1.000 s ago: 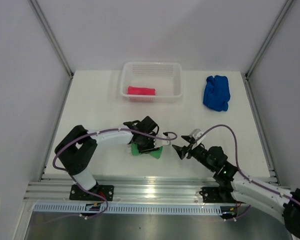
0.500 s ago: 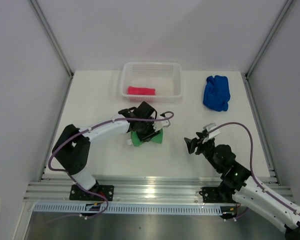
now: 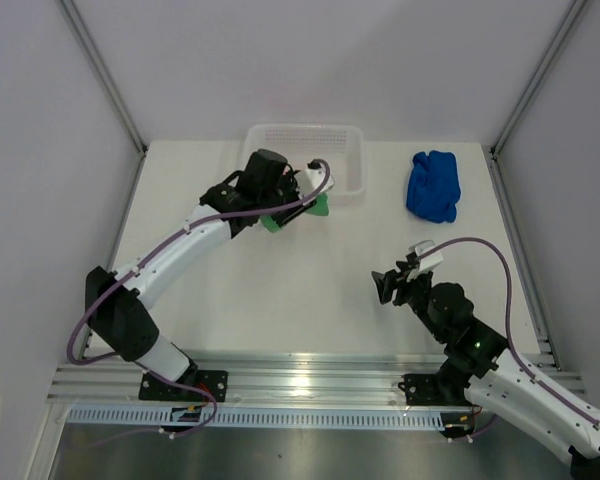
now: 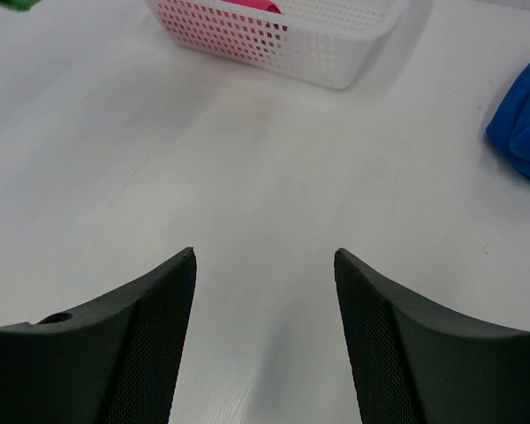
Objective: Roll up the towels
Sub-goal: Place the rolled towel into the container, then move the towel to the center of the board
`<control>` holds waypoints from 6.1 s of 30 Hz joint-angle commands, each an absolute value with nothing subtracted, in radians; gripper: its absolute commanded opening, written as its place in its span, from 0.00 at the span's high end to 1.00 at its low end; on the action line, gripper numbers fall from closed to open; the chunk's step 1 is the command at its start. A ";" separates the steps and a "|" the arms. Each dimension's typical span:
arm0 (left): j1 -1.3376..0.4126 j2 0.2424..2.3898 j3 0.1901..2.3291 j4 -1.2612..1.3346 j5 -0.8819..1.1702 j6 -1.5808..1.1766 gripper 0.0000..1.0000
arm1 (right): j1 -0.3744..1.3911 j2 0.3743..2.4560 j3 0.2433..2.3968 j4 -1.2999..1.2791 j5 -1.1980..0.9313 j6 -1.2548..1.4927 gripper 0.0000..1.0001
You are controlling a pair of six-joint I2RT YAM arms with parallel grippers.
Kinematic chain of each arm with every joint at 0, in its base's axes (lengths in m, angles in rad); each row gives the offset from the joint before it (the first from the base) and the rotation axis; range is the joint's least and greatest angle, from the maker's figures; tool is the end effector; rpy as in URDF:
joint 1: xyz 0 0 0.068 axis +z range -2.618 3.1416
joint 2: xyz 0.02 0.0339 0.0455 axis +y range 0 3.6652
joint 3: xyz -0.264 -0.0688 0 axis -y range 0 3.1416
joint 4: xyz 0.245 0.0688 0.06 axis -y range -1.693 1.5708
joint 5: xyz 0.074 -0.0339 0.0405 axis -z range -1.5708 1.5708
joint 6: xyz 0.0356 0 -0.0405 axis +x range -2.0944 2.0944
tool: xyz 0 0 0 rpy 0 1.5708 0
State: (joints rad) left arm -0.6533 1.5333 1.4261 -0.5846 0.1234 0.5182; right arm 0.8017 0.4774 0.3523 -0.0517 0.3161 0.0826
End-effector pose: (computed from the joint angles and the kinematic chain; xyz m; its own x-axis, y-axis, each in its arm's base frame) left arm 0.2707 -0.2128 0.3410 -0.1040 0.6986 -0.7079 0.8403 0.4425 0.3132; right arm 0.1069 0.0945 0.2448 -0.1607 -0.0533 -0.9856 -0.4584 0.8883 0.0267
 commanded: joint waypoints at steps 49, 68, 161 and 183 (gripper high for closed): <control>-0.256 2.594 2.460 -0.600 0.342 1.273 0.49 | 0.502 1.345 0.960 0.288 0.037 -0.072 0.33; -0.259 2.591 2.530 -0.870 0.377 1.186 0.33 | 0.492 1.398 1.115 0.124 0.031 -0.158 0.32; -0.224 2.480 2.428 -0.813 0.411 1.275 0.27 | 0.483 1.151 1.003 0.060 0.146 -0.222 0.29; -0.229 2.362 2.402 -0.890 0.449 1.226 0.20 | 0.468 1.083 0.917 0.106 0.089 -0.218 0.28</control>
